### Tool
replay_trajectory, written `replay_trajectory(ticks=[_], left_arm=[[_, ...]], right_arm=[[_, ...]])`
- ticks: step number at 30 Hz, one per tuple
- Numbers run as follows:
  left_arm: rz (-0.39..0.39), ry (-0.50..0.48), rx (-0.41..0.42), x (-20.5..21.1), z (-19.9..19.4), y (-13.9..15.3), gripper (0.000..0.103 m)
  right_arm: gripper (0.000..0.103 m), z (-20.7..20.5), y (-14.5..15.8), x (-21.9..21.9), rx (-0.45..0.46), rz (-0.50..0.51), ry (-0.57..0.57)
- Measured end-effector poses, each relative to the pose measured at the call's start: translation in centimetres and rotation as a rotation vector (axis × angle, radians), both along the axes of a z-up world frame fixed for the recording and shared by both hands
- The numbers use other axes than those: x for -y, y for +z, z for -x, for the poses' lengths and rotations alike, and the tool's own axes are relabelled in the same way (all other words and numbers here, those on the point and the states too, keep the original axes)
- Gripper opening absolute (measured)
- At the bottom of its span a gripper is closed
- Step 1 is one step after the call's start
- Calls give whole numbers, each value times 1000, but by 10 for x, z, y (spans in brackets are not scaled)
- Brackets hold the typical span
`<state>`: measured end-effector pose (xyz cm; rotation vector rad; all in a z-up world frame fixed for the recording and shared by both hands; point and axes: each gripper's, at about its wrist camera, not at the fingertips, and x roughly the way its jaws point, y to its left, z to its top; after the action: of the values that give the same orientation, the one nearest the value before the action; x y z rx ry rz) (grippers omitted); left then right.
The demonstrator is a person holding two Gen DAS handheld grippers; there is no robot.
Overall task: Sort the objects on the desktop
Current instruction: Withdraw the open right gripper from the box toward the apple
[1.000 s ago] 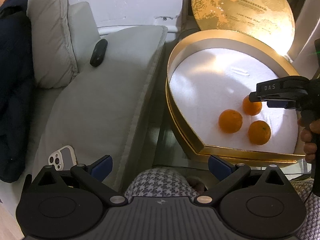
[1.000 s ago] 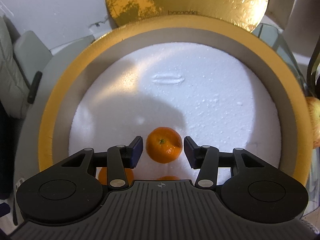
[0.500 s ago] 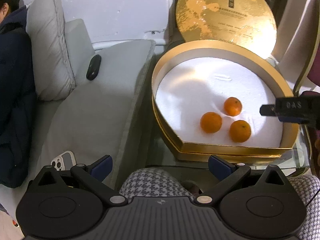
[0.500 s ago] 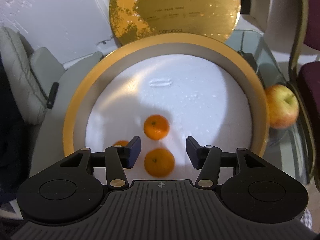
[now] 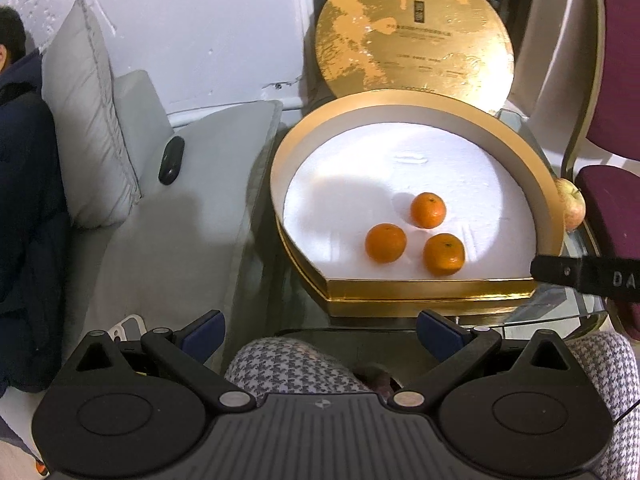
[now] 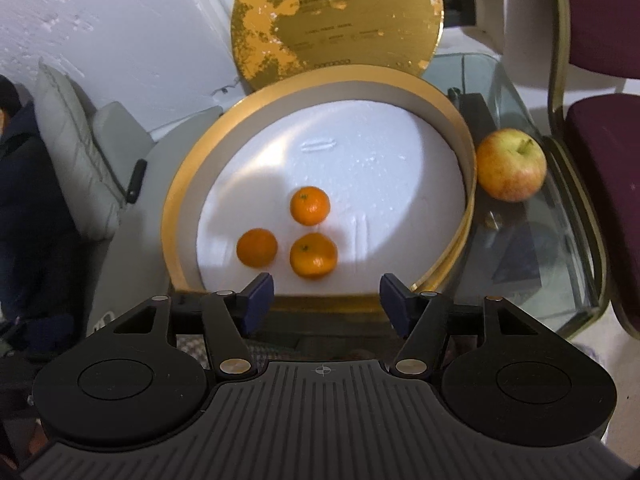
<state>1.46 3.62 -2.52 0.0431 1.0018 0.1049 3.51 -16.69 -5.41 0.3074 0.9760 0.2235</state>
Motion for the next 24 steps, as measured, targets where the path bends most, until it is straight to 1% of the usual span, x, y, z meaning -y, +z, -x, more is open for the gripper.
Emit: replay_trajectory(ticks=[4, 8, 12, 14, 24], left_arm=[[-13, -24, 7, 10, 2, 3, 102], [-24, -42, 8, 18, 4, 5, 102], [-30, -58, 8, 27, 5, 5, 102], [-31, -65, 5, 31, 4, 5, 102], [-53, -121, 3, 54, 2, 7, 102]], right_arm=[[71, 15, 2, 8, 0, -13, -3], [73, 26, 3, 15, 10, -6, -5], [75, 34, 2, 25, 0, -14, -11], [80, 37, 0, 30, -13, -28, -21], [80, 50, -5, 55, -23, -52, -73]])
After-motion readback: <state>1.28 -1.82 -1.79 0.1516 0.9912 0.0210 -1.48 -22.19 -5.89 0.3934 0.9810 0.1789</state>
